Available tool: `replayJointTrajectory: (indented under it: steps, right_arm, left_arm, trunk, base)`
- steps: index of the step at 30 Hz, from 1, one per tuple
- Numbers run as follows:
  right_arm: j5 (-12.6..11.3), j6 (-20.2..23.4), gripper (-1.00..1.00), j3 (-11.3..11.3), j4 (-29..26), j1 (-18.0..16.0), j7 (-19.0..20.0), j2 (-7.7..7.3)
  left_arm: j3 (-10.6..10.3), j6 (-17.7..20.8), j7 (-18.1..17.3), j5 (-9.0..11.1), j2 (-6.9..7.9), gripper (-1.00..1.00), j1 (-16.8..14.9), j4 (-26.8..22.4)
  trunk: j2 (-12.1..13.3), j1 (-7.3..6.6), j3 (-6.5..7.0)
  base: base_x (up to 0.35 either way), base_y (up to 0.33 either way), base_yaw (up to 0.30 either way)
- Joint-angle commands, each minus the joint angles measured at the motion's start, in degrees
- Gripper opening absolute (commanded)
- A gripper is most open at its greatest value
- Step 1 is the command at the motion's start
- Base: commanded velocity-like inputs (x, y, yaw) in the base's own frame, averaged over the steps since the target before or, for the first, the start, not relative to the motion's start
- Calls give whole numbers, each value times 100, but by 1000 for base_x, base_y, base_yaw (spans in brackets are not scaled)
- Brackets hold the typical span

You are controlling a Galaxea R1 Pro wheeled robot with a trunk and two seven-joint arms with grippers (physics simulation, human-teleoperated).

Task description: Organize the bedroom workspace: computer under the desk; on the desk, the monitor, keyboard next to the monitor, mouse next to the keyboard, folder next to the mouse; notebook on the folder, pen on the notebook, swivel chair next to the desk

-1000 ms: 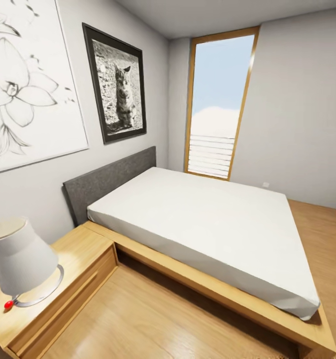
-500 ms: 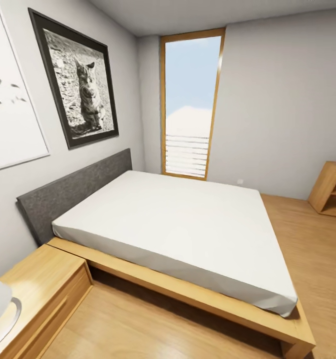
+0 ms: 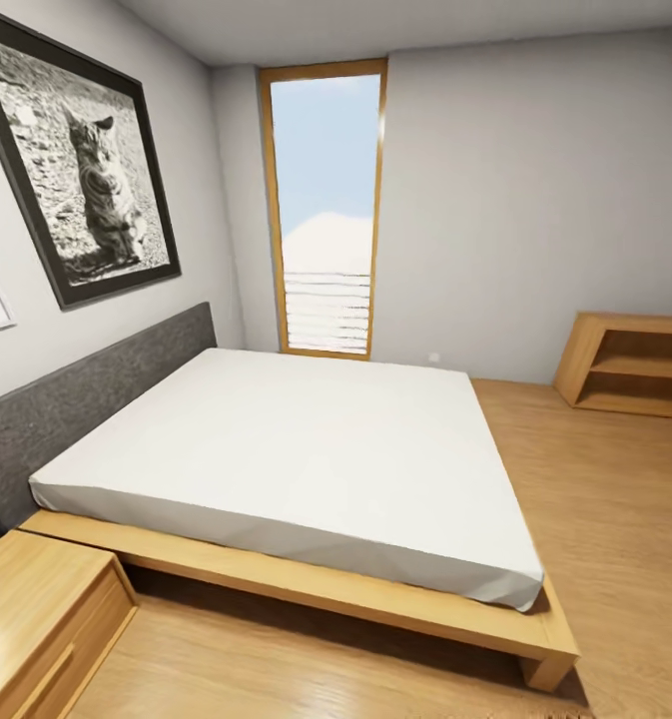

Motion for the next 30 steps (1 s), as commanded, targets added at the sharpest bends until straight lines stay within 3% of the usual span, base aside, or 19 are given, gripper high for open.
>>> replayJointTrajectory:
  steps: [1, 9, 30]
  right_arm:
    - [-42, -20, 100, 7, 6, -5, 11, -1]
    - [-45, -18, 100, 7, 6, -5, 11, -1]
    - [-50, -20, 100, 7, 6, -5, 17, 5]
  left_arm:
    - [-9, -11, -1, 41, 1, 100, 1, -4]
    - [-8, -11, -1, 41, 3, 100, 1, -4]
    - [-9, -25, -9, 32, 1, 100, 1, -4]
  trunk:
    - [-4, 0, -6]
    - [-4, 0, 7]
    - [-4, 0, 47]
  base:
    - [-54, 41, -300]
    - [-130, 106, -300]
    - [-6, 5, -300]
